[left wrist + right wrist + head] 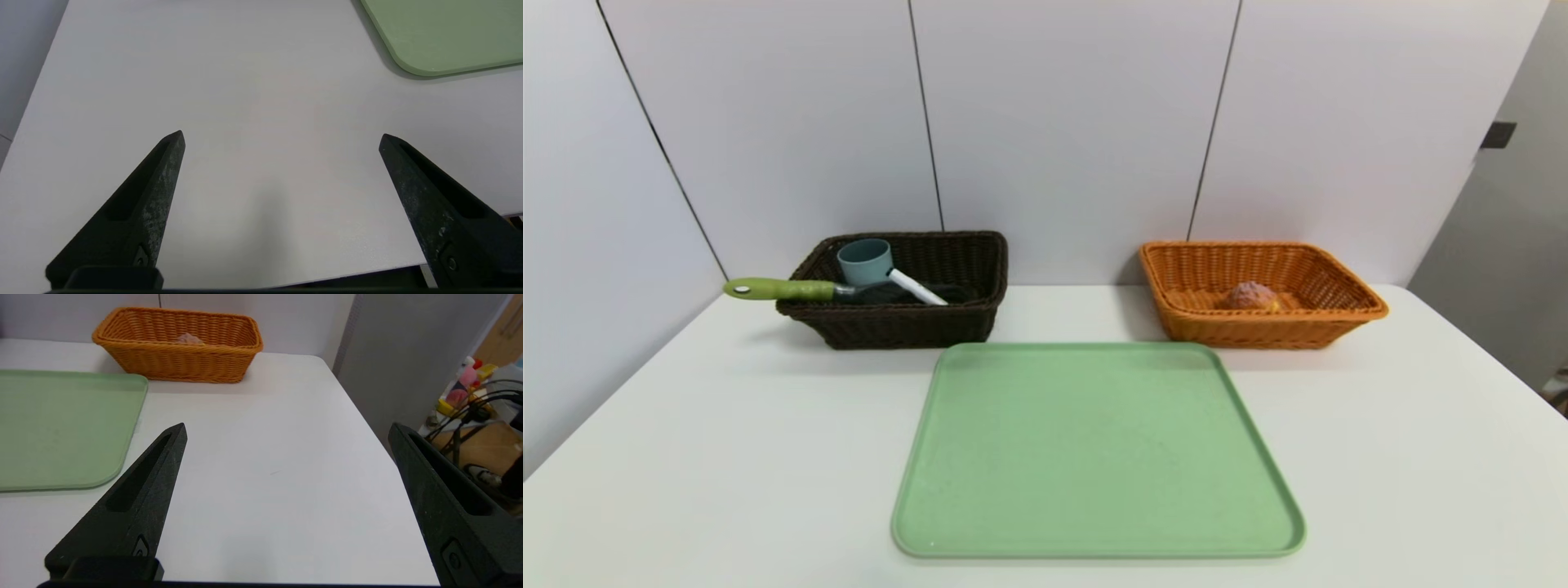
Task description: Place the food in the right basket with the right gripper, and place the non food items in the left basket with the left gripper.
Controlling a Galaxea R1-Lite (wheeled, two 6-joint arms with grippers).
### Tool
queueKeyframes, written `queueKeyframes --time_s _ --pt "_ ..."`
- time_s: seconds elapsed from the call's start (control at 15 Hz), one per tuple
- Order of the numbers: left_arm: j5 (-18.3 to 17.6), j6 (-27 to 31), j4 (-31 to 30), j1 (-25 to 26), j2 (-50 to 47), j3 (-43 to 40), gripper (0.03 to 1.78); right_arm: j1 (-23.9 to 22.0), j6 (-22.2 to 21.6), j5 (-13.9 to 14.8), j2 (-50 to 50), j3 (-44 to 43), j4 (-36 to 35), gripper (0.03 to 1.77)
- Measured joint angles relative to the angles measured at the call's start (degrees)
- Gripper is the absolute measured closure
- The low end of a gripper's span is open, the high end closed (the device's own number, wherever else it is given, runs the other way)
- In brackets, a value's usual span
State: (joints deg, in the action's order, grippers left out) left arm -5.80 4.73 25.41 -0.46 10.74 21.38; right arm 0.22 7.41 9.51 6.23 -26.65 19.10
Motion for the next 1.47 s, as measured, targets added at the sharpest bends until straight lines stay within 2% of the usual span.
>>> queueKeyframes --time_s 0.13,0.33,0.47,0.6,0.73,0.8,1.0,1.2,1.47 --pt "-0.26 -0.35 -6.08 0.46 -1.29 -4.96 0.12 -0.12 0.38 -2.24 -2.46 6.73 -6.62 0.11" --pt "0.27 -0.07 -18.33 0.57 -2.5 -12.21 0.12 -0.22 1.23 -3.54 -5.07 15.6 -17.85 0.11" --pt "0.46 -0.05 -20.64 0.57 -2.89 -14.17 0.12 -0.22 1.38 -4.66 -5.88 20.37 -23.76 0.11" --pt "0.68 -0.33 -20.87 0.57 -3.08 -16.4 0.12 -0.22 1.35 -8.22 -6.23 23.89 -26.48 0.11" --pt "1.67 -0.35 -22.8 0.56 -3.28 -18.22 0.12 -0.22 0.39 -12.03 -6.33 25.94 -25.64 0.11" --pt "2.67 0.11 -23.63 0.56 -3.39 -19.15 0.12 -0.22 -0.04 -12.62 -6.33 26.27 -24.91 0.11" --pt "3.55 0.44 -24.47 0.56 -4.02 -20.97 0.12 -0.22 -1.41 -12.51 -6.33 26.6 -19.29 0.1" --pt "3.46 0.44 -24.48 0.56 -5.03 -21.16 0.12 -0.2 -5.79 -11.29 -6.33 26.62 -18.86 0.1" --pt "3.61 0.26 -25.08 0.35 -9.09 -21.31 0.12 -0.2 -6.57 -11.15 -6.33 26.65 -18.83 0.11"
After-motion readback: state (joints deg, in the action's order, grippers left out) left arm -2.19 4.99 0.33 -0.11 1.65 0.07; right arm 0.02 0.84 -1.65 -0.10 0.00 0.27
